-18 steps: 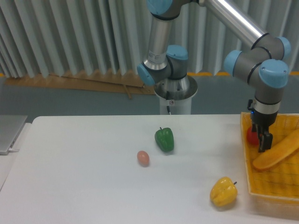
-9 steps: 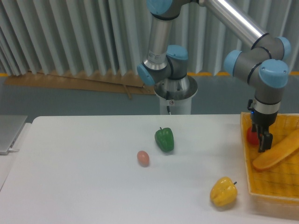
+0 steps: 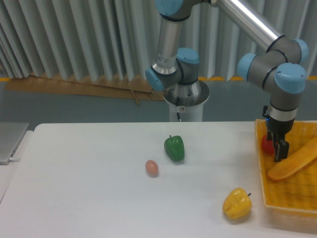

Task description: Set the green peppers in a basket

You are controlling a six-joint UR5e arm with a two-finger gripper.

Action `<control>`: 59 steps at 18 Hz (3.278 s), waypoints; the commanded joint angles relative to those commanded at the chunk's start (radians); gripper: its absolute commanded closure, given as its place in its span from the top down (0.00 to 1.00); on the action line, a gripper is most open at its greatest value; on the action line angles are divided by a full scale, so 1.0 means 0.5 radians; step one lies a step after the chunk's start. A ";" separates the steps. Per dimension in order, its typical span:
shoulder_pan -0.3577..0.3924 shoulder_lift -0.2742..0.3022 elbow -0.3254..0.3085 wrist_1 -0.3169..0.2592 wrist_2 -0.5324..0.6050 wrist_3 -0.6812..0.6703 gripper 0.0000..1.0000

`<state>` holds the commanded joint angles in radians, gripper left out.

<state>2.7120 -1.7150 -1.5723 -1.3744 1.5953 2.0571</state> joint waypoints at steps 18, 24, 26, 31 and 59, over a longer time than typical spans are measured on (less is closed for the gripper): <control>0.052 0.009 0.025 -0.279 0.018 0.009 1.00; 0.080 0.006 0.000 -0.304 0.012 0.009 1.00; 0.083 0.006 0.006 -0.304 0.003 0.006 1.00; 0.074 0.000 0.006 -0.236 -0.003 -0.006 1.00; 0.071 -0.018 0.006 -0.150 -0.006 -0.012 1.00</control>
<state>2.7474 -1.7242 -1.5693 -1.4496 1.5923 2.0509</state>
